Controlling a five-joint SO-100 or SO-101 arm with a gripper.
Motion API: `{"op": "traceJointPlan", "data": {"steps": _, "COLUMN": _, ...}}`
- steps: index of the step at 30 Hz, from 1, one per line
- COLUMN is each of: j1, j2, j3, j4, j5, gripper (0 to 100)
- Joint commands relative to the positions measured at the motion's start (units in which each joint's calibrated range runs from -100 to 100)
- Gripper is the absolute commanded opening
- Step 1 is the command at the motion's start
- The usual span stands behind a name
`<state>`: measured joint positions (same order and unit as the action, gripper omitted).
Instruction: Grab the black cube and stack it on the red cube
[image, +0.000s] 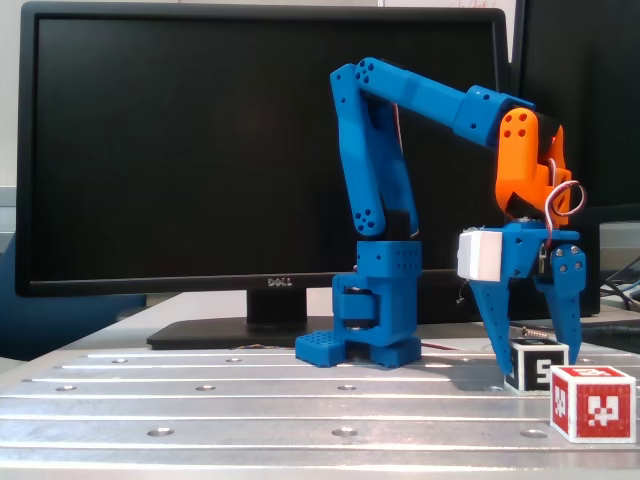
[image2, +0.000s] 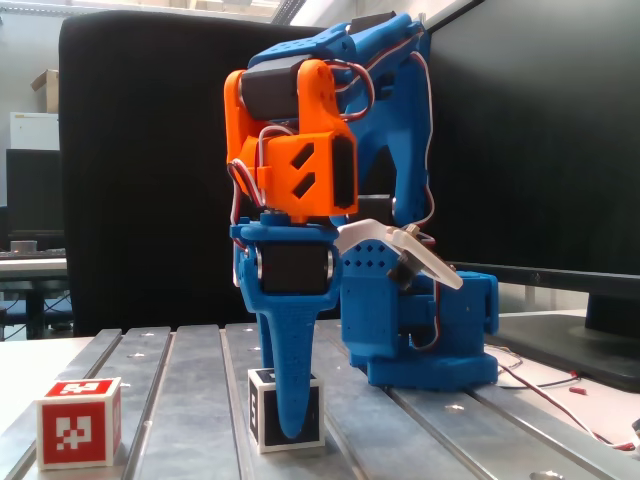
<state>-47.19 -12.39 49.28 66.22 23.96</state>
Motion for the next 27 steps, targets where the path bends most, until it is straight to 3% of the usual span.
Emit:
{"op": "traceJointPlan", "data": {"steps": 1, "j1": 0.3, "j2": -0.2, "j3": -1.0, "j4": 0.3, "j5": -0.1, "gripper": 20}}
{"op": "traceJointPlan", "data": {"steps": 10, "j1": 0.3, "j2": -0.2, "j3": -1.0, "j4": 0.0, "j5": -0.1, "gripper": 14}}
{"op": "traceJointPlan", "data": {"steps": 27, "j1": 0.3, "j2": -0.5, "j3": -1.9, "j4": 0.5, "j5": -0.1, "gripper": 14}}
